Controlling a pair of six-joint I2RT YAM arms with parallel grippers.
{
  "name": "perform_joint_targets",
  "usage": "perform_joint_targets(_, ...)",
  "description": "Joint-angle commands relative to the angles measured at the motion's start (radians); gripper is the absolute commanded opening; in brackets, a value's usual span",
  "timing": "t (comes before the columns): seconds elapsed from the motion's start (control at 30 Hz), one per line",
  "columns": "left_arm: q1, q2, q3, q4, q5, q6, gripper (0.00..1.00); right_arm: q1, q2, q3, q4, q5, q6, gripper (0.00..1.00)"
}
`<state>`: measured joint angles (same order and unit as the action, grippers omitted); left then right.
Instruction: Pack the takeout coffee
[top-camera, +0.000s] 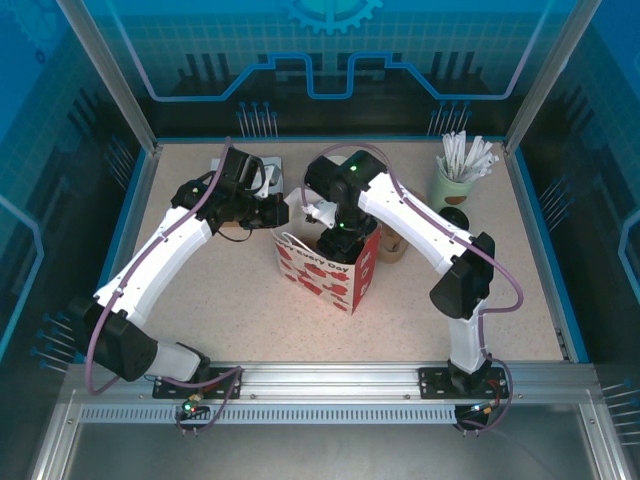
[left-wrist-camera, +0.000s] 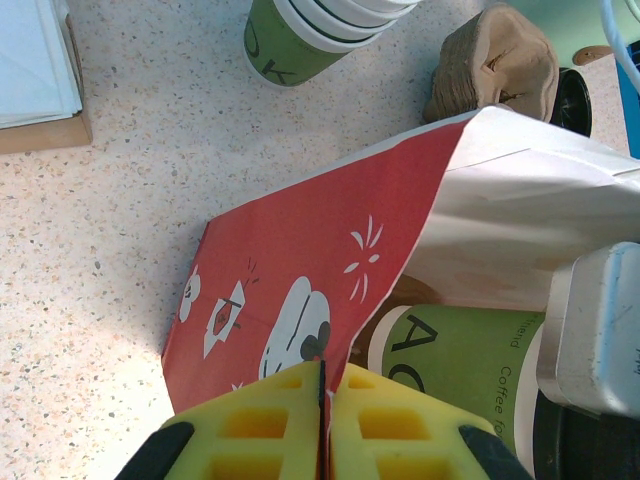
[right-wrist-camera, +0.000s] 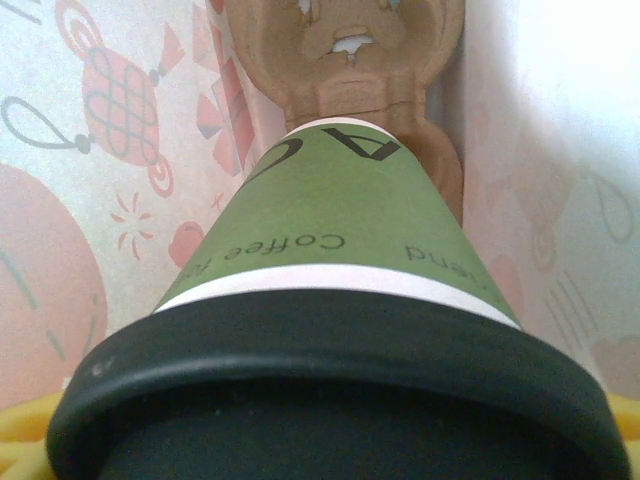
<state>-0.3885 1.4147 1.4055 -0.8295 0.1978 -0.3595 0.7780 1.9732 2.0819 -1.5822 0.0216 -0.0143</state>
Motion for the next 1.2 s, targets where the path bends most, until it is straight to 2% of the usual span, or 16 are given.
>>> perform_joint_targets(0.0,-0.006,-0.022,0.023,0.006,-0.008,0.018,0.09,-0.003,-0.026,0.026,-0.039,-0.016,0.011,0.73)
perform_joint_targets(0.3,-0.006,-0.023,0.023,0.008,-0.009,0.019,0.11,-0.002,-0.032,0.028,-0.033,-0.015,0.01,0.73)
perform_joint_targets(0.37,-0.006,-0.028,0.023,0.013,-0.011,0.021,0.18,-0.003,-0.038,0.029,-0.029,-0.017,0.014,0.73)
perform_joint_targets(0.43,-0.006,-0.038,0.02,0.021,-0.015,0.022,0.29,-0.005,-0.046,0.036,-0.027,-0.018,0.02,0.73)
perform_joint_targets(0.57,-0.005,-0.07,0.027,0.039,-0.025,0.037,0.41,-0.019,-0.066,0.047,-0.02,-0.028,0.037,0.73)
perform_joint_targets(0.73,-0.005,-0.137,0.018,0.076,-0.068,0.066,0.64,-0.034,-0.094,0.043,0.003,-0.061,0.052,0.73)
perform_joint_targets(1.0,-0.004,-0.299,-0.087,0.211,-0.12,0.123,0.8,-0.06,-0.129,0.077,0.015,-0.091,0.079,0.72)
perform_joint_targets(1.17,-0.004,-0.385,-0.161,0.311,-0.071,0.204,0.89,-0.083,-0.179,0.12,0.01,-0.113,0.108,0.72)
